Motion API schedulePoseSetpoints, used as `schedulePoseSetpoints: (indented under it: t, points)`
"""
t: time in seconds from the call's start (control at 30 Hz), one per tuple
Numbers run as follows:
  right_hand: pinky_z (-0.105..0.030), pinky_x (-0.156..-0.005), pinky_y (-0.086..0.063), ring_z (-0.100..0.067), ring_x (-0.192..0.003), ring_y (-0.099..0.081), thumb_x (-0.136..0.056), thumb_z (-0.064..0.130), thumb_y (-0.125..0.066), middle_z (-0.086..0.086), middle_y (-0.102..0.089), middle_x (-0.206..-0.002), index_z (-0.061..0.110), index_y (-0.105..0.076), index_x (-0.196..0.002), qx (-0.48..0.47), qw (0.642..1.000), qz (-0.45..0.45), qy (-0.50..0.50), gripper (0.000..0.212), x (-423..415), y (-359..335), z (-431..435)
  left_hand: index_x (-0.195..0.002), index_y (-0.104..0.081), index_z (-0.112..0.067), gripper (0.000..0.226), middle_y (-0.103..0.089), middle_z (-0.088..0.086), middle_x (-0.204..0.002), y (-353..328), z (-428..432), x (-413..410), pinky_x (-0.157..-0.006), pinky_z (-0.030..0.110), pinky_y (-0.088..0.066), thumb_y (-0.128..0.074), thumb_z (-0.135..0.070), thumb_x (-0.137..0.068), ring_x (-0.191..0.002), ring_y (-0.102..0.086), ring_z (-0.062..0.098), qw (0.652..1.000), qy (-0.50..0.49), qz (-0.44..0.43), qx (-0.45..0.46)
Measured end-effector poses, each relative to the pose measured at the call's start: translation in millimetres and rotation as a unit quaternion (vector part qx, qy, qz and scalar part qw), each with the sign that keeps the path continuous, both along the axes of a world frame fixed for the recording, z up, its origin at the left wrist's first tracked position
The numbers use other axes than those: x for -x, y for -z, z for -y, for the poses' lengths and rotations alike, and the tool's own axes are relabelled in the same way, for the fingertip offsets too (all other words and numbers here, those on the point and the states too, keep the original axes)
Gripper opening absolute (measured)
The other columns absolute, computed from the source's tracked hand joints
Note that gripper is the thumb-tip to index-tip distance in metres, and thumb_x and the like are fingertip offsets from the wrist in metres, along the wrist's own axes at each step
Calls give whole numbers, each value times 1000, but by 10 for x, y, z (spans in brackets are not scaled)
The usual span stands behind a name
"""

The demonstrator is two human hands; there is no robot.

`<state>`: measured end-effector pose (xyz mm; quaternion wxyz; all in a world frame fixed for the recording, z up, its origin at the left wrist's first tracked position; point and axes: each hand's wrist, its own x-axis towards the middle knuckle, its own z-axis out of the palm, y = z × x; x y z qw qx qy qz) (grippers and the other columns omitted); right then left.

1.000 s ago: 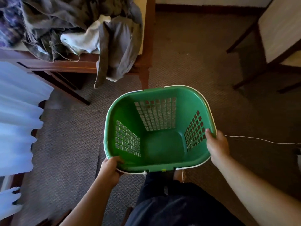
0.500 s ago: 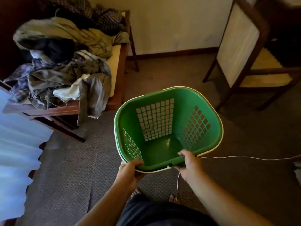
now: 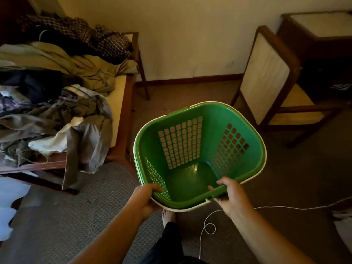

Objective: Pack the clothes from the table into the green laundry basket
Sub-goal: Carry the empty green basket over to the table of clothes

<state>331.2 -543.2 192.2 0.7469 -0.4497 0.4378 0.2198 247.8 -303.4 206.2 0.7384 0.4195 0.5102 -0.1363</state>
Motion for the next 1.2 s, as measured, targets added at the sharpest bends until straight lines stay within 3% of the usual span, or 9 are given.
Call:
schedulePoseSetpoints:
  t: [0.13, 0.27, 0.4, 0.63, 0.9, 1.0, 1.07, 1.13, 1.2]
  points:
    - [-58, -99, -51, -43, -115, -59, -87, -7, -55, -26, -55, -114, 7, -54, -104, 22, 999, -21, -18, 23, -583, -41, -299, -110, -51, 4, 33, -66, 22, -72, 63, -247, -515, -77, 68, -58, -49, 20, -81, -67, -68, 39, 1000, 0, -2, -4]
    - [-56, -85, -55, -42, -110, -61, -85, -4, -56, -27, -58, -112, 5, -54, -104, 34, 998, -33, -42, 21, -1084, -107, -579, -107, -56, 5, 31, -63, 13, -51, 126, -496, -960, -67, 58, -62, -49, 21, -81, -49, -66, 30, 1000, -23, 12, 3]
    - [-57, -102, -49, -41, -112, -57, -89, -4, -54, -27, -56, -103, 2, -52, -91, 40, 996, -56, -55, 7, -1499, -176, -797, -99, -58, 3, 26, -64, 13, -51, 126, -711, -1352, -67, 53, -61, -47, 20, -82, -44, -66, 27, 999, -26, 19, 6]
    - [-56, -101, -49, -40, -109, -58, -89, -4, -53, -24, -54, -97, 6, -50, -90, 71, 993, -62, -77, 10, -2376, -127, -960, -118, -61, 3, 49, -71, 34, -107, 279, -796, -2150, -78, 72, -56, -51, 22, -74, -96, -71, 52, 996, -75, 37, 37]
    - [-59, -97, -50, -35, -93, -61, -87, 1, -59, -21, -61, -93, 7, -53, -101, 101, 960, -53, -256, 16, -3696, 335, -1036, -114, -62, 6, 45, -72, 31, -94, 594, -555, -2906, -59, 53, -61, -50, 22, -73, -81, -71, 46, 975, -216, -14, 40]
    - [-50, -72, -60, -36, -88, -63, -85, 2, -64, -23, -65, -98, 6, -58, -102, 122, 923, -80, -356, 19, -4216, 464, -1014, -110, -61, 9, 42, -71, 32, -89, 595, -269, -3106, -60, 54, -61, -48, 23, -73, -78, -71, 46, 949, -308, -43, 46]
    - [-43, -47, -60, -35, -79, -63, -87, 2, -62, -22, -69, -82, 6, -59, -97, 121, 899, -102, -408, 11, -4488, 510, -996, -112, -60, 7, 45, -72, 32, -93, 602, -21, -3184, -62, 55, -61, -49, 22, -72, -81, -72, 48, 927, -368, -57, 49]
    - [-41, -36, -54, -37, -67, -63, -89, 1, -58, -21, -68, -64, 4, -59, -90, 117, 873, -113, -460, 3, -4698, 478, -1007, -113, -62, 6, 48, -73, 32, -94, 669, 243, -3245, -66, 60, -61, -50, 22, -70, -82, -73, 49, 907, -413, -58, 51]
    - [-41, -29, -49, -40, -63, -60, -93, 0, -53, -23, -63, -69, 2, -56, -80, 129, 847, -132, -498, 13, -4871, 503, -1042, -106, -64, 9, 43, -74, 30, -86, 709, 516, -3304, -74, 68, -59, -47, 25, -71, -77, -72, 47, 887, -456, -56, 50]
